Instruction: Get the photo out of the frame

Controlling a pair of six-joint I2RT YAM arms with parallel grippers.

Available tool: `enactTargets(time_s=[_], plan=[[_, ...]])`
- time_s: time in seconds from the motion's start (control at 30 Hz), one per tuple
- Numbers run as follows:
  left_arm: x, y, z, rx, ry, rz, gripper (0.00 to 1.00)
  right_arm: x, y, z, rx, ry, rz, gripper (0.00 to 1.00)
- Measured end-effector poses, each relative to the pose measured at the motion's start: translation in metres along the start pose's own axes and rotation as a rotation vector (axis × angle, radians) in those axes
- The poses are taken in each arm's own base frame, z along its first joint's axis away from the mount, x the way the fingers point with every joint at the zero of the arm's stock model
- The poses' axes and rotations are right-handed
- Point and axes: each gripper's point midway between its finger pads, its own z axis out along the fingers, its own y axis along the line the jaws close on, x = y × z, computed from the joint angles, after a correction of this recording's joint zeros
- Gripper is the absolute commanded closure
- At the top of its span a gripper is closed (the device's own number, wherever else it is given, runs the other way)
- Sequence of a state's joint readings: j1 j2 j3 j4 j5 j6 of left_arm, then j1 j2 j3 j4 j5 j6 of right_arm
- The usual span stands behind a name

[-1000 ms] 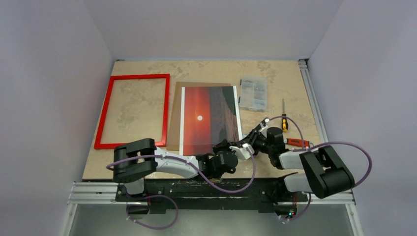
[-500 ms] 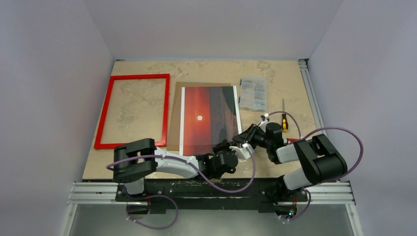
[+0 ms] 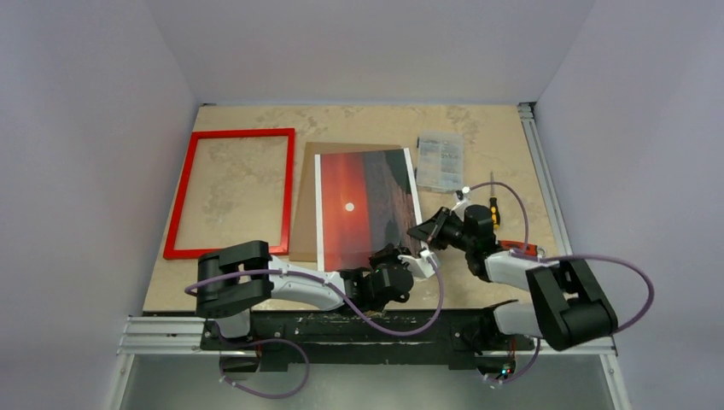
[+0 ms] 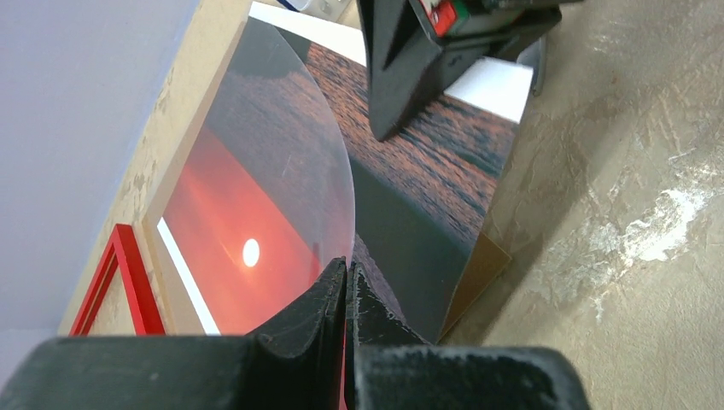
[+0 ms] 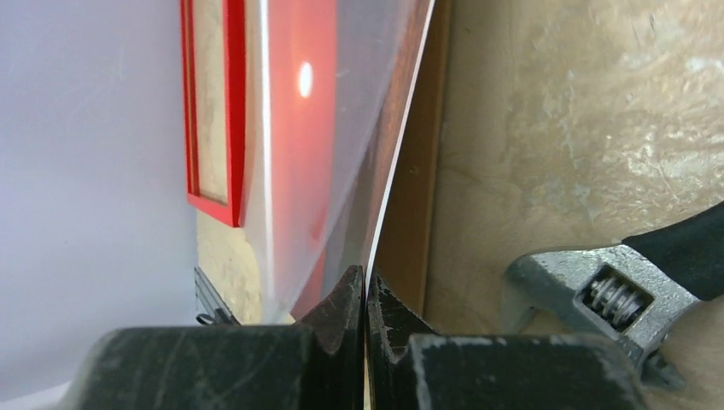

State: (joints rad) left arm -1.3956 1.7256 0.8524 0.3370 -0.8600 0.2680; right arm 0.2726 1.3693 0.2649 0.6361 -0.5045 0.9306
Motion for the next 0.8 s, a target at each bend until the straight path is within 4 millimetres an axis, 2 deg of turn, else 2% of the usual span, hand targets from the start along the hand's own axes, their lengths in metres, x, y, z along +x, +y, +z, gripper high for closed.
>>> enactTargets(time_s=[0.13, 0.3, 0.4, 0.8], plan=[[0.001, 0.0, 0.0, 0.0, 0.003, 0.002, 1.0, -0.009, 0.01, -0.014, 0.012, -0.053, -0.054, 1.0], [0.001, 0.0, 0.0, 0.0, 0.003, 0.002, 1.0, -0.009, -0.001, -0.028, 0.13, -0.057, -0.054, 1.0], [0.002, -0.001, 0.0, 0.001, 0.005, -0.001, 1.0, -0.01, 0.0, -0.036, 0.175, -0.049, -0.059, 1.0], [0.008, -0.006, 0.002, 0.006, 0.019, 0.007, 1.0, -0.022, 0.041, -0.094, 0.253, -0.071, -0.161, 1.0]])
